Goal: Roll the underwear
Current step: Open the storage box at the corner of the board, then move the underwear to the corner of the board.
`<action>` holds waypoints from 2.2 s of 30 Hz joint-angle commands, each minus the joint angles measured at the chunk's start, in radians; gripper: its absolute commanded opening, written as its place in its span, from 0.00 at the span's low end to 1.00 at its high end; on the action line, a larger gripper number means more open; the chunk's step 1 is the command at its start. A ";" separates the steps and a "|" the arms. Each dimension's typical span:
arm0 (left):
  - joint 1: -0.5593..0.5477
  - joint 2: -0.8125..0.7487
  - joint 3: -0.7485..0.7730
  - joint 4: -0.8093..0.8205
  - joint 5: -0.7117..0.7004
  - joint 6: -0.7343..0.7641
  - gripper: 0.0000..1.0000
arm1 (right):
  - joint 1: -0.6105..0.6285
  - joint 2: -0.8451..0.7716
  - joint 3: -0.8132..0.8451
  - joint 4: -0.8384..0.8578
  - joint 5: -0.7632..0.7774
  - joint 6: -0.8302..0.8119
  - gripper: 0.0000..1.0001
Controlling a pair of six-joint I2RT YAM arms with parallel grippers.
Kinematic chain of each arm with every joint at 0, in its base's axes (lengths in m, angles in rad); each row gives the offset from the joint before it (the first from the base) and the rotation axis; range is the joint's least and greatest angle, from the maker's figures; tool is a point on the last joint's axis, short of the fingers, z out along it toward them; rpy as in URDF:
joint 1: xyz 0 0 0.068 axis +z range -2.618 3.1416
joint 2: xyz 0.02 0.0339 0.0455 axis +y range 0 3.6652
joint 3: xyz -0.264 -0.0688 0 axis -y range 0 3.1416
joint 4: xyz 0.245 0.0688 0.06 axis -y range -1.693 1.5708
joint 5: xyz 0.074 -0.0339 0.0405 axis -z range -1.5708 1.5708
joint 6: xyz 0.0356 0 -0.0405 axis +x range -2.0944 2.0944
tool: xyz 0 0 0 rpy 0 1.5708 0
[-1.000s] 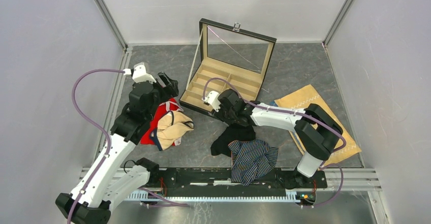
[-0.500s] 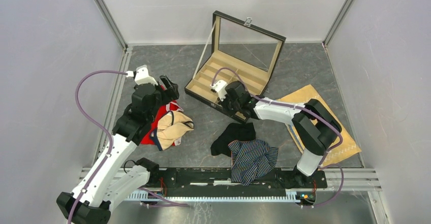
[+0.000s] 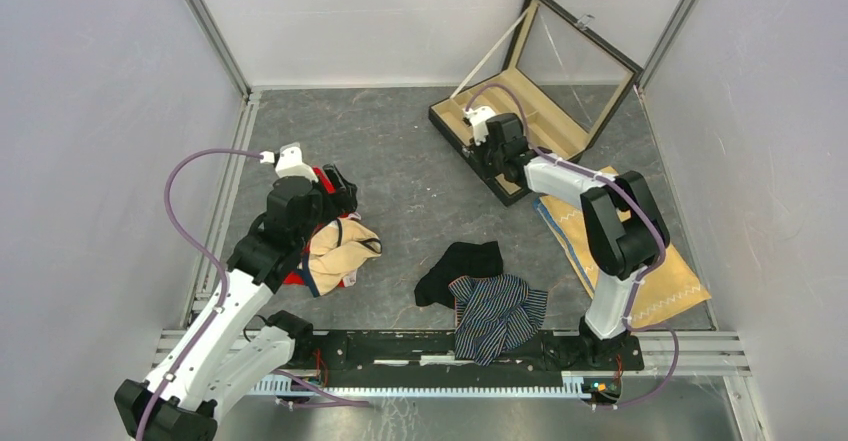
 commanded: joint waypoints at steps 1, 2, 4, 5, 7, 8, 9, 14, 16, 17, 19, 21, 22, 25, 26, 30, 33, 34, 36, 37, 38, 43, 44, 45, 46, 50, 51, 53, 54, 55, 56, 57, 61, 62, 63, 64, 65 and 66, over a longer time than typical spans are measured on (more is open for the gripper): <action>0.006 -0.020 -0.018 0.016 0.052 -0.021 0.86 | -0.049 -0.027 0.045 0.013 0.027 -0.003 0.23; 0.006 -0.018 -0.022 0.019 0.064 -0.021 0.86 | -0.049 -0.042 0.037 0.018 0.008 -0.003 0.28; 0.005 -0.012 -0.028 0.031 0.095 -0.021 0.86 | -0.049 -0.092 0.017 0.026 -0.044 0.012 0.38; 0.006 -0.008 -0.029 0.036 0.107 -0.022 0.86 | -0.048 -0.115 0.004 0.029 -0.072 0.019 0.42; 0.005 -0.001 -0.028 0.039 0.122 -0.021 0.86 | -0.048 -0.175 -0.027 0.031 -0.104 0.032 0.47; 0.005 -0.001 -0.029 0.038 0.125 -0.021 0.87 | -0.050 -0.209 -0.043 0.032 -0.112 0.040 0.50; 0.005 -0.003 -0.030 0.037 0.127 -0.021 0.87 | -0.049 -0.243 -0.053 0.023 -0.112 0.053 0.52; 0.005 -0.007 -0.052 0.041 0.149 -0.051 0.89 | -0.063 -0.399 -0.142 -0.036 -0.097 0.211 0.72; 0.006 -0.008 -0.078 0.054 0.162 -0.083 0.90 | -0.075 -0.450 -0.153 -0.122 -0.114 0.244 0.76; 0.006 -0.011 -0.091 0.064 0.170 -0.097 0.90 | -0.076 -0.465 -0.157 -0.161 -0.119 0.243 0.76; 0.006 -0.019 -0.117 0.079 0.185 -0.129 0.91 | -0.075 -0.528 -0.209 -0.199 -0.108 0.287 0.77; 0.005 -0.026 -0.140 0.086 0.198 -0.151 0.92 | -0.063 -0.608 -0.316 -0.205 -0.150 0.326 0.78; 0.006 -0.029 -0.151 0.091 0.208 -0.158 0.93 | -0.037 -0.642 -0.346 -0.233 -0.119 0.330 0.78; -0.003 -0.029 -0.181 0.104 0.230 -0.185 0.95 | 0.145 -0.745 -0.427 -0.322 0.061 0.348 0.79; -0.011 -0.022 -0.191 0.110 0.235 -0.195 0.95 | 0.205 -0.779 -0.465 -0.341 0.087 0.378 0.79; -0.112 -0.007 -0.198 0.114 0.170 -0.209 0.95 | 0.418 -0.882 -0.606 -0.367 0.173 0.523 0.79; -0.203 0.010 -0.208 0.131 0.112 -0.224 0.95 | 0.556 -0.897 -0.654 -0.383 0.240 0.615 0.79; -0.220 0.021 -0.214 0.140 0.109 -0.231 0.96 | 0.586 -0.896 -0.665 -0.376 0.248 0.631 0.78; -0.250 0.045 -0.222 0.158 0.101 -0.244 0.95 | 0.622 -0.882 -0.683 -0.348 0.260 0.652 0.77; -0.264 0.059 -0.224 0.169 0.095 -0.249 0.95 | 0.627 -0.873 -0.691 -0.331 0.258 0.654 0.75; -0.278 0.069 -0.225 0.178 0.090 -0.253 0.95 | 0.630 -0.857 -0.695 -0.314 0.254 0.652 0.71; -0.326 0.111 -0.219 0.208 0.077 -0.256 0.95 | 0.632 -0.833 -0.684 -0.276 0.285 0.652 0.40; -0.333 0.120 -0.220 0.215 0.078 -0.255 0.95 | 0.630 -0.838 -0.674 -0.286 0.305 0.650 0.33; -0.339 0.130 -0.219 0.225 0.079 -0.254 0.95 | 0.631 -0.848 -0.662 -0.299 0.335 0.648 0.24; -0.347 0.140 -0.219 0.233 0.083 -0.252 0.95 | 0.630 -0.859 -0.647 -0.319 0.367 0.643 0.16; -0.396 0.214 -0.207 0.279 0.088 -0.252 0.95 | 0.631 -0.933 -0.567 -0.427 0.539 0.637 0.00; -0.416 0.228 -0.203 0.291 0.080 -0.252 0.95 | 0.630 -0.949 -0.548 -0.454 0.581 0.635 0.00; -0.457 0.287 -0.187 0.313 0.061 -0.252 0.95 | 0.622 -0.981 -0.512 -0.515 0.673 0.629 0.00; -0.478 0.312 -0.178 0.320 0.052 -0.251 0.95 | 0.613 -0.991 -0.490 -0.534 0.693 0.619 0.00; -0.496 0.341 -0.169 0.328 0.045 -0.250 0.95 | 0.606 -1.001 -0.472 -0.554 0.705 0.612 0.00; -0.515 0.366 -0.160 0.336 0.037 -0.247 0.95 | 0.600 -1.010 -0.452 -0.575 0.719 0.604 0.00; -0.532 0.392 -0.152 0.345 0.031 -0.244 0.95 | 0.597 -1.021 -0.438 -0.595 0.740 0.602 0.00; -0.590 0.497 -0.121 0.375 0.008 -0.239 0.96 | 0.589 -1.075 -0.384 -0.670 0.813 0.602 0.00; -0.603 0.521 -0.114 0.386 0.006 -0.237 0.96 | 0.589 -1.093 -0.374 -0.687 0.825 0.604 0.00; -0.611 0.545 -0.109 0.390 0.006 -0.235 0.97 | 0.588 -1.106 -0.363 -0.702 0.835 0.605 0.00; -0.620 0.568 -0.101 0.391 0.004 -0.231 0.97 | 0.589 -1.122 -0.355 -0.713 0.841 0.609 0.00; -0.629 0.592 -0.092 0.390 -0.001 -0.228 0.97 | 0.589 -1.135 -0.351 -0.726 0.844 0.611 0.00; -0.637 0.616 -0.084 0.391 -0.008 -0.225 0.97 | 0.588 -1.144 -0.349 -0.737 0.844 0.616 0.00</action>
